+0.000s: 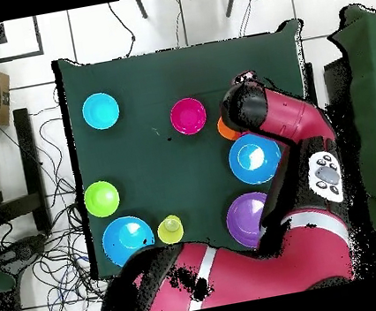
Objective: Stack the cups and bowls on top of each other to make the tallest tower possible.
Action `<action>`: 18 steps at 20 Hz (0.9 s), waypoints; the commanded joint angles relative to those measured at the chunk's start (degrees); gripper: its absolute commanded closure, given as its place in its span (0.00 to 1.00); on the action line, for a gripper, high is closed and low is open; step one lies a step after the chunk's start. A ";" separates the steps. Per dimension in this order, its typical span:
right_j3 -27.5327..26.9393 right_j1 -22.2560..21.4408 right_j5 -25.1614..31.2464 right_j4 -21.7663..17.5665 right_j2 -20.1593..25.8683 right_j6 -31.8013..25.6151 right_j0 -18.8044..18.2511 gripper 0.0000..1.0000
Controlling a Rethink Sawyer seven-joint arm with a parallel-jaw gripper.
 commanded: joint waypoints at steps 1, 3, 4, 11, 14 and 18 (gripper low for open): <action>-0.53 -0.68 1.19 -4.35 5.24 -1.21 1.44 0.00; 0.15 -1.06 1.06 -4.47 5.68 -1.24 1.27 0.00; 0.28 -1.16 1.09 -4.48 5.77 -1.28 1.26 0.00; -1.43 -0.84 5.57 -2.90 9.81 -3.00 -0.36 0.00; -3.23 -0.08 6.12 -2.09 10.80 -2.60 -0.41 0.00; -5.12 0.64 5.03 -0.75 12.54 -1.07 -0.56 0.00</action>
